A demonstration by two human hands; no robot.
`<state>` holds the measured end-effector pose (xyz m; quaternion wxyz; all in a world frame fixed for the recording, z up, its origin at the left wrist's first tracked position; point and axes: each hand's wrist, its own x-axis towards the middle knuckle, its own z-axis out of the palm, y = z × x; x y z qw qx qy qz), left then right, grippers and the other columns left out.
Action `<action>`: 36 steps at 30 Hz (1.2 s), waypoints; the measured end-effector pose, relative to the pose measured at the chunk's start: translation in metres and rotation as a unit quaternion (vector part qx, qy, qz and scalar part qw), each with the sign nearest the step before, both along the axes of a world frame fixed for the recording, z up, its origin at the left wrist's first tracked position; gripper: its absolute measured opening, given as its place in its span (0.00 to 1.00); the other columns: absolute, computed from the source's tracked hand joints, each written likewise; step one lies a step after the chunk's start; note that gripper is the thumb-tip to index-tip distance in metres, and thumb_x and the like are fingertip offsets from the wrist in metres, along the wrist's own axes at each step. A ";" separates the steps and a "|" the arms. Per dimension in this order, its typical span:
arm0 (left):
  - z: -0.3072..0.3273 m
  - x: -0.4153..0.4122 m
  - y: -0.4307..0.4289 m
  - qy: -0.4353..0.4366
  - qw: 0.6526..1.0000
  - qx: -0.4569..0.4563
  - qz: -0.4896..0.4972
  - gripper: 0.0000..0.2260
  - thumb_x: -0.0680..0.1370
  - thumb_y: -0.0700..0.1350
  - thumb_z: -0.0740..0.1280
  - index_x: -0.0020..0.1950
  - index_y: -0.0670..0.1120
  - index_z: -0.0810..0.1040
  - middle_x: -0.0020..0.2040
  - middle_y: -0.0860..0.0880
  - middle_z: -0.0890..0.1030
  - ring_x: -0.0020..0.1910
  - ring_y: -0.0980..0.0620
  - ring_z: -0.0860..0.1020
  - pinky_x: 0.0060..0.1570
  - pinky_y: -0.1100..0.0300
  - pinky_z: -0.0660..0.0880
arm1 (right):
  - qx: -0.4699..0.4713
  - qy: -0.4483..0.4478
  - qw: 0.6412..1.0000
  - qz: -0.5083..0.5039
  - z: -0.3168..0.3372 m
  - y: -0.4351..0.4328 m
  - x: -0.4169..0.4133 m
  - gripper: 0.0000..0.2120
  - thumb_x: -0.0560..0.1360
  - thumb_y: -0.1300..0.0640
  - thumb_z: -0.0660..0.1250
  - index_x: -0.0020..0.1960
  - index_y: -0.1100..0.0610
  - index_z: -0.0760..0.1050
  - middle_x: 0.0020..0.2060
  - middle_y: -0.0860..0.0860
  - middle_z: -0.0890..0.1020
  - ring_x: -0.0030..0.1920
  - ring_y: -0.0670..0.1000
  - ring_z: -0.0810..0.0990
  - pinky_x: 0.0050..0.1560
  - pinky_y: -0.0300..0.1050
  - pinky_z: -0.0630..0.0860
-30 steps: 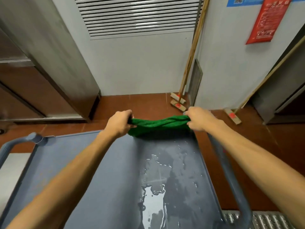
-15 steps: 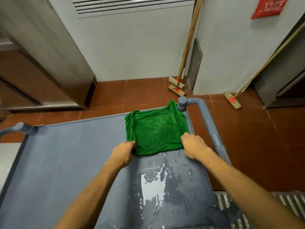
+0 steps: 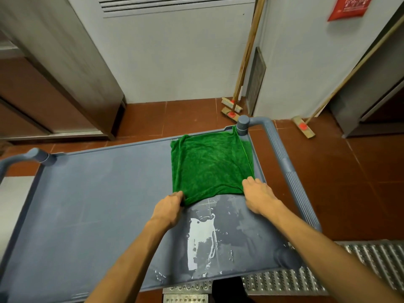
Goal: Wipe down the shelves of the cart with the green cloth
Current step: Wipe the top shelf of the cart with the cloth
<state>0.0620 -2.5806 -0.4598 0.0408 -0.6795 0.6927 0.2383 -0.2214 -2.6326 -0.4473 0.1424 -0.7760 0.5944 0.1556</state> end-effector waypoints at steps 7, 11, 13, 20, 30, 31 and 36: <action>0.001 0.005 0.030 0.030 0.999 -0.009 0.011 0.07 0.76 0.39 0.62 0.46 0.49 0.66 0.47 0.45 0.79 0.45 0.41 0.76 0.38 0.55 0.65 | 0.002 -0.005 1.000 -0.012 0.002 0.032 0.004 0.15 0.77 0.65 0.58 0.63 0.59 0.67 0.59 0.56 0.72 0.60 0.58 0.72 0.59 0.53 0.72; 0.001 0.006 0.047 0.031 0.999 -0.021 0.005 0.05 0.76 0.40 0.63 0.48 0.48 0.68 0.47 0.45 0.79 0.45 0.41 0.76 0.38 0.55 0.64 | -0.002 -0.001 1.000 -0.016 0.002 0.052 0.004 0.15 0.76 0.65 0.58 0.62 0.59 0.67 0.59 0.56 0.72 0.60 0.58 0.72 0.58 0.53 0.72; 0.000 0.006 0.055 0.031 0.999 -0.027 0.003 0.05 0.77 0.40 0.64 0.51 0.46 0.71 0.49 0.45 0.80 0.47 0.40 0.77 0.38 0.55 0.65 | -0.006 -0.004 1.000 -0.019 0.002 0.063 0.004 0.14 0.76 0.65 0.58 0.62 0.59 0.67 0.58 0.56 0.72 0.60 0.58 0.73 0.58 0.53 0.72; -0.001 0.008 0.086 0.034 0.999 -0.034 0.001 0.07 0.77 0.41 0.65 0.55 0.45 0.73 0.52 0.43 0.81 0.50 0.39 0.78 0.40 0.55 0.67 | -0.015 -0.029 0.999 -0.034 -0.001 0.102 0.003 0.13 0.77 0.65 0.59 0.61 0.59 0.67 0.57 0.56 0.73 0.58 0.57 0.73 0.56 0.52 0.73; 0.000 0.010 0.136 0.035 0.999 -0.033 -0.004 0.06 0.78 0.42 0.65 0.54 0.45 0.73 0.50 0.43 0.82 0.48 0.39 0.78 0.40 0.54 0.69 | -0.010 -0.042 0.998 -0.037 -0.004 0.152 0.001 0.15 0.77 0.61 0.63 0.63 0.60 0.67 0.59 0.57 0.73 0.59 0.58 0.72 0.59 0.53 0.71; 0.001 0.011 0.140 0.033 0.999 -0.032 -0.004 0.06 0.78 0.42 0.65 0.54 0.45 0.73 0.51 0.43 0.82 0.48 0.39 0.78 0.41 0.53 0.70 | -0.010 -0.043 0.998 -0.036 -0.004 0.157 0.002 0.15 0.76 0.60 0.64 0.62 0.60 0.67 0.58 0.57 0.73 0.59 0.58 0.72 0.59 0.53 0.71; 0.003 0.014 0.161 0.036 0.999 -0.032 -0.007 0.08 0.80 0.42 0.64 0.59 0.45 0.73 0.53 0.42 0.82 0.50 0.38 0.79 0.44 0.52 0.73 | -0.013 -0.047 0.998 -0.050 -0.006 0.179 0.001 0.15 0.76 0.63 0.61 0.62 0.59 0.68 0.58 0.56 0.73 0.58 0.57 0.73 0.58 0.52 0.72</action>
